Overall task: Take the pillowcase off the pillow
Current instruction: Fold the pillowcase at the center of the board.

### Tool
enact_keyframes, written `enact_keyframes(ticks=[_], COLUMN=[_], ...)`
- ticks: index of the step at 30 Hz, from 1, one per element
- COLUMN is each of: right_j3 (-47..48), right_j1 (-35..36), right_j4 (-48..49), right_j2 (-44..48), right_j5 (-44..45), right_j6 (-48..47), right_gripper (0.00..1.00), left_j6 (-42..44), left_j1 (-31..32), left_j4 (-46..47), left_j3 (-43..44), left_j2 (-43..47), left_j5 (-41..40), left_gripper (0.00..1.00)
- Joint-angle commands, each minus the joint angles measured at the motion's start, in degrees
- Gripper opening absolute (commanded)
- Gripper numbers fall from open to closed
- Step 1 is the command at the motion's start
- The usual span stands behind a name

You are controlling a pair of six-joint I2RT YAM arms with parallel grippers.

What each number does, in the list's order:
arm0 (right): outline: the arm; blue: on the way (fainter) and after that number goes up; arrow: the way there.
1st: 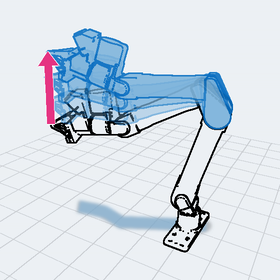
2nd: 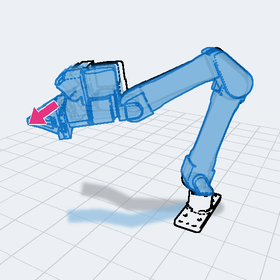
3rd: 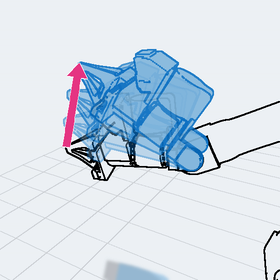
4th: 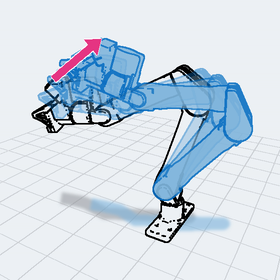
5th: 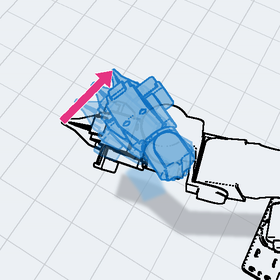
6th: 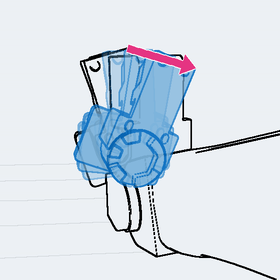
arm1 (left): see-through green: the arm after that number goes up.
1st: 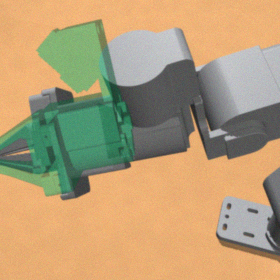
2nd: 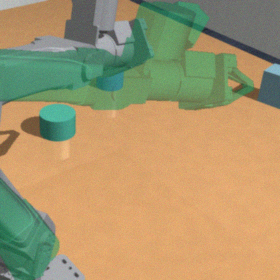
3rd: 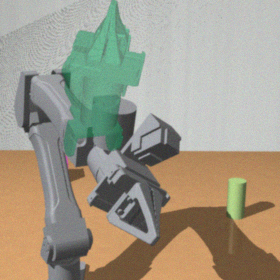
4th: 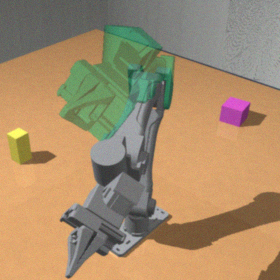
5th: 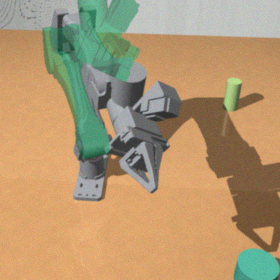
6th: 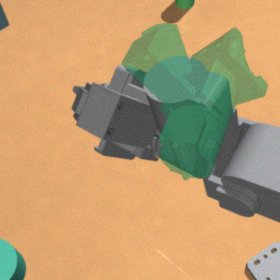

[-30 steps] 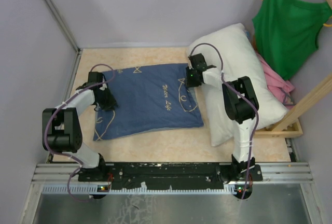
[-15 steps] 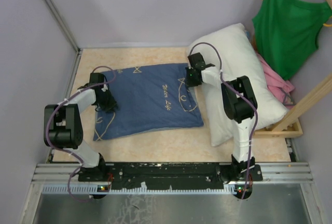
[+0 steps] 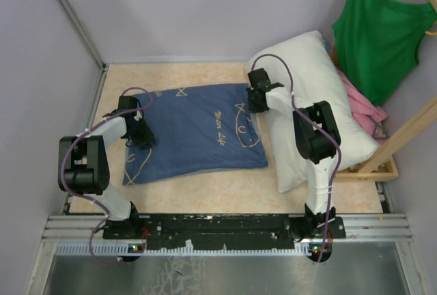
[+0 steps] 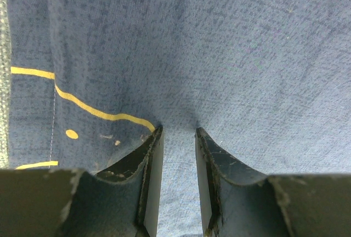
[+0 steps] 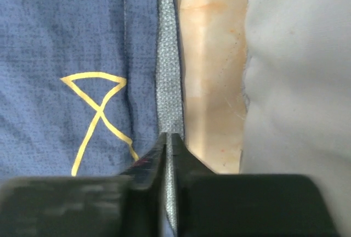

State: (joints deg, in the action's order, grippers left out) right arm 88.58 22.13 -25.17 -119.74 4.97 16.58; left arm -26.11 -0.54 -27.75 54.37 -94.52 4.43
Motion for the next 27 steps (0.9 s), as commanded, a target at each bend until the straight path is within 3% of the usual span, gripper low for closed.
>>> enact_keyframes(ticks=[1, 2, 4, 8, 13, 19, 27], right_j3=[0.7, 0.6, 0.8, 2.4, 2.1, 0.2, -4.7], right_j1=[2.0, 2.4, 3.0, 3.9, 4.0, 3.2, -3.6], right_j4=[1.9, 2.3, 3.2, 2.7, 3.0, 3.8, 5.3], right_j2=[5.0, 5.1, 5.1, 3.5, 1.5, 0.1, 0.2], right_j5=[1.3, 1.0, -0.3, -0.8, -1.4, -1.9, -5.2], right_j6=[-2.2, -2.4, -2.8, -3.1, -2.9, -1.8, 2.2], right_gripper=[0.21, 0.32, 0.34, 0.23, 0.00, 0.00, 0.00], left_j6=[-0.2, -0.2, -0.2, -0.2, 0.0, 0.1, 0.0], left_j1=[-0.4, -0.4, -0.4, -0.4, -0.5, -0.5, -0.5], left_j4=[0.5, 0.6, 0.6, 0.5, 0.3, 0.2, -0.4], left_j3=[-0.8, -0.8, -0.8, -0.8, -0.8, -0.8, -0.7], left_j2=[-2.3, -2.4, -2.5, -2.5, -2.2, -2.4, -2.8], left_j5=[-1.8, -1.7, -1.4, -1.4, -1.7, -1.9, -2.3], left_gripper=[0.36, 0.36, 0.36, 0.36, 0.36, 0.36, 0.37])
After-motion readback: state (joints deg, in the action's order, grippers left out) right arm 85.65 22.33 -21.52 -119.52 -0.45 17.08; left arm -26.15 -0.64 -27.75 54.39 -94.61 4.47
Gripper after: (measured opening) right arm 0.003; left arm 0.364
